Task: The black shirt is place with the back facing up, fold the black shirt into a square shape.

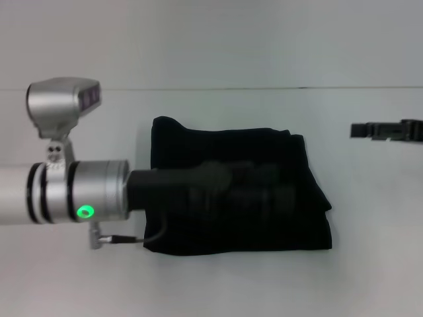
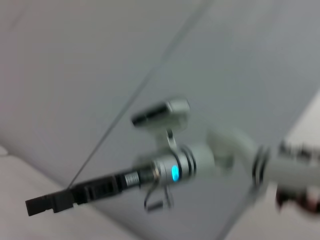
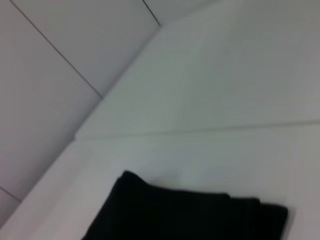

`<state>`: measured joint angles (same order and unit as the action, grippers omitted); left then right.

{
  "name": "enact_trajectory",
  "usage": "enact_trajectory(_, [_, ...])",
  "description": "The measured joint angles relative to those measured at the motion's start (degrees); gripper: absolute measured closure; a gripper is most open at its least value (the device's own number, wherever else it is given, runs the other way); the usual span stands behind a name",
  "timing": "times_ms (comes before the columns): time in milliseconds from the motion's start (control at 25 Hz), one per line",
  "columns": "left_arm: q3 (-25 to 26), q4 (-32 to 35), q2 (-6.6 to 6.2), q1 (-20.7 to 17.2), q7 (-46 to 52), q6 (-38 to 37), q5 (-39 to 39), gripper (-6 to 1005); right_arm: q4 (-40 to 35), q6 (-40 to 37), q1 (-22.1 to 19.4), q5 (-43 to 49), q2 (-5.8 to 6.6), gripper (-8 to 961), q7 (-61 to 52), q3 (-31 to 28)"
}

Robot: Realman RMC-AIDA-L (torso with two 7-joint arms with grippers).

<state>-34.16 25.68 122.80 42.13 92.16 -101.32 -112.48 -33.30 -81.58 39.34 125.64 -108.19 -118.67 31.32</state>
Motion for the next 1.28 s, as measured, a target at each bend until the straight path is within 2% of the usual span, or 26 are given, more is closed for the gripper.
enact_trajectory(160, [-5.3,5.6,-0.93,-3.1,-7.7,-0.4,-1.3,303,1.3,2.2,3.3,4.9,-0.83,39,-7.0,2.7])
enact_trajectory(360, [-6.0,11.5,-0.99,-4.5,-11.6,0.3,-8.5,86,4.8,5.8,6.4,5.3,-1.61,39,-10.7,5.9])
enact_trajectory(560, [-6.0,12.3,-0.92,-4.7,-13.1,0.9,-10.4,57,9.3,11.3,8.9,5.4,-2.89,39,-12.0,7.9])
enact_trajectory(640, [-6.1,12.3,-0.85,-4.7,-13.4,1.2,-10.5,51,10.3,13.4,9.4,5.4,-3.69,39,-11.9,8.5])
enact_trajectory(720, [-6.1,12.3,-0.83,-4.8,-13.6,1.3,-10.7,50,10.6,15.4,9.8,5.4,-5.14,39,-11.9,9.1])
enact_trajectory(920, [-6.1,12.4,-0.86,-4.8,-14.4,1.9,-11.3,51,11.4,17.1,10.1,5.5,-5.99,38,-12.0,9.4])
enact_trajectory(1280, [-6.3,12.2,-0.9,-4.9,-14.4,3.2,-12.0,51,12.8,19.1,9.7,5.5,-6.46,38,-12.0,9.5])
